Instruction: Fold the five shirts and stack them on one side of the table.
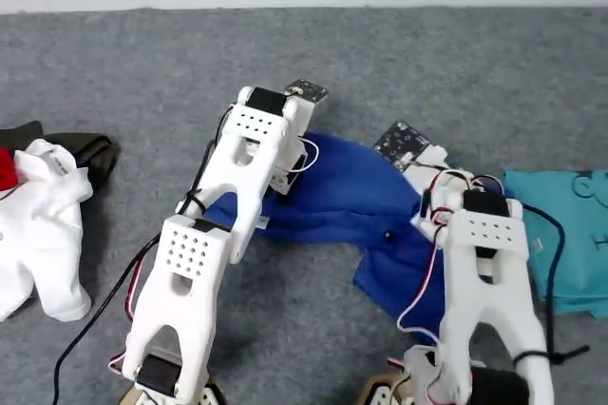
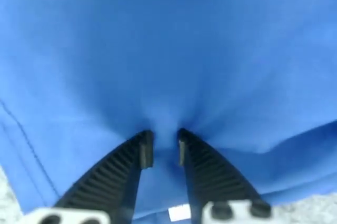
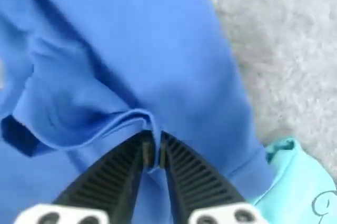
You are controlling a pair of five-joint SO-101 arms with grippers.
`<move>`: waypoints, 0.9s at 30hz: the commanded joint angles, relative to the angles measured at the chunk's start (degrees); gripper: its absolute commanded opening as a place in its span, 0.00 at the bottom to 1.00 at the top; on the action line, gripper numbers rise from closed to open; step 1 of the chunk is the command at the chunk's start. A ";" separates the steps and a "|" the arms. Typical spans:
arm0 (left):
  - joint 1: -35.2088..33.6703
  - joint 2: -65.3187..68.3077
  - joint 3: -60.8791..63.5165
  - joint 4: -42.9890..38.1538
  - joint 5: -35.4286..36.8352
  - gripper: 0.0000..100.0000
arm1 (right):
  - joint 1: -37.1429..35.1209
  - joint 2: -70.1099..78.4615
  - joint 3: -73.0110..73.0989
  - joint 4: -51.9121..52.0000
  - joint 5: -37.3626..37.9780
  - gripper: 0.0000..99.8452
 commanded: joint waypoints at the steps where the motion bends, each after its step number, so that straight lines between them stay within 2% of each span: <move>1: -0.26 3.34 -0.84 0.70 -0.44 0.10 | 1.63 2.07 -2.46 -3.47 -0.97 0.01; 4: -0.26 3.43 -0.92 0.70 -0.44 0.10 | 1.98 4.26 -2.46 -5.58 -1.23 0.01; 6: -0.26 3.43 -0.92 0.70 -0.44 0.10 | 1.98 5.67 -2.55 -8.13 -4.48 0.05; 10: -0.26 3.43 -0.92 0.70 -0.44 0.10 | 2.07 7.08 -2.55 -14.29 -14.95 0.22; 14: -0.26 3.43 -0.92 0.70 -0.44 0.10 | 2.07 6.99 -4.31 -13.85 -18.73 0.36; 17: -0.26 3.43 -0.92 0.70 -0.44 0.10 | 1.71 6.55 -9.23 -3.91 -20.13 0.37; 20: -0.26 3.43 -0.92 0.70 -0.44 0.10 | 0.31 4.26 -14.77 10.95 -20.22 0.37; 24: -0.26 3.43 -0.92 0.70 -0.44 0.10 | -7.69 1.01 -16.97 26.42 -18.90 0.37; 27: -0.26 3.43 -0.92 0.70 -0.44 0.10 | -14.90 0.13 -15.91 31.08 -18.11 0.37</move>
